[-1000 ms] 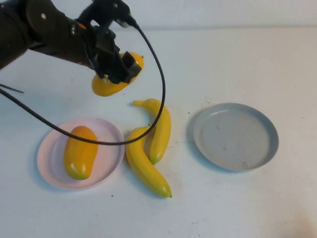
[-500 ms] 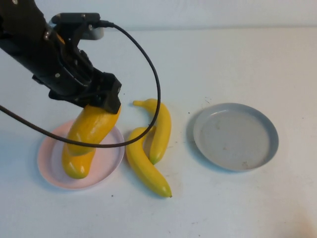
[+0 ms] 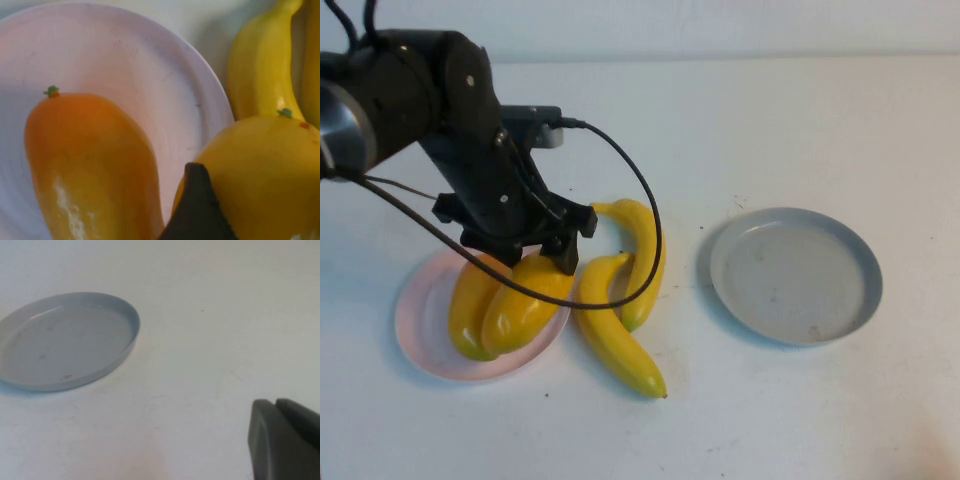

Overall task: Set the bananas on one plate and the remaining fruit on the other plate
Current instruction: Put one type of fruit in the left plate

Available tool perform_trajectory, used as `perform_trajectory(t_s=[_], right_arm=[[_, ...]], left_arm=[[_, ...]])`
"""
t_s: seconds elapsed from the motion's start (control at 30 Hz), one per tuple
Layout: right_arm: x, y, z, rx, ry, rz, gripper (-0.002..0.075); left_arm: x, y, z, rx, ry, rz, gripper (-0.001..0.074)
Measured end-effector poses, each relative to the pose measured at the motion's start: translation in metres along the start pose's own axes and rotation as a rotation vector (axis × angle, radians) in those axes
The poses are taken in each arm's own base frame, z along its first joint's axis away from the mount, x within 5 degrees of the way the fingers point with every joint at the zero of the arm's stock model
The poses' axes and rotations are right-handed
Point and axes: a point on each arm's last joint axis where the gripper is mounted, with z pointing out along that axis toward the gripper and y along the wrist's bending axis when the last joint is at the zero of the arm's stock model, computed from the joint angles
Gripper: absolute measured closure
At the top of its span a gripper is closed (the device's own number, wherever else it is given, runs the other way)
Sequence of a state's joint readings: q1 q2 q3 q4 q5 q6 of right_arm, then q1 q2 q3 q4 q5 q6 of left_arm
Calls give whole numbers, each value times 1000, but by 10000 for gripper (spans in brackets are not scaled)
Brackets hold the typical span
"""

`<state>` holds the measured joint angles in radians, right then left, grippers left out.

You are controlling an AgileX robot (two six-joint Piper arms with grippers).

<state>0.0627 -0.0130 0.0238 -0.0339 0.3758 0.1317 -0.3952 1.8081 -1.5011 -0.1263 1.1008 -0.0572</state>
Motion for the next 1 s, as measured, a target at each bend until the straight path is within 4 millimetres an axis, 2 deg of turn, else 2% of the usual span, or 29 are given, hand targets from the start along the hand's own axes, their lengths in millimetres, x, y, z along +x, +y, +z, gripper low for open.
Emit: perform_trajectory(t_s=[0.13,0.3,0.43,0.5,0.63,0.77,0.9,1.0], right_arm=[[0,0,0,0,0,0,743],[0,0,0,0,0,0,743],[0,0,0,0,0,0,743],[0,0,0,0,0,0,743],[0,0,0,0,0,0,743],[0,0,0,0,0,0,743],[0,0,0,0,0,0,743],[0,0,0,0,0,0,743]], left_arm=[[-2,2,22,-65,43,43,289],[-4,11,24,-163,42,96,290],[-4,13,24,-178,39,103,290],[-5,13,24,-180,39,104,264],[-5,13,24,-181,39,105,149],[-4,13,24,-177,39,102,113],[-4,9,23,-140,39,82,129],[-1,5,14,-104,40,62,221]])
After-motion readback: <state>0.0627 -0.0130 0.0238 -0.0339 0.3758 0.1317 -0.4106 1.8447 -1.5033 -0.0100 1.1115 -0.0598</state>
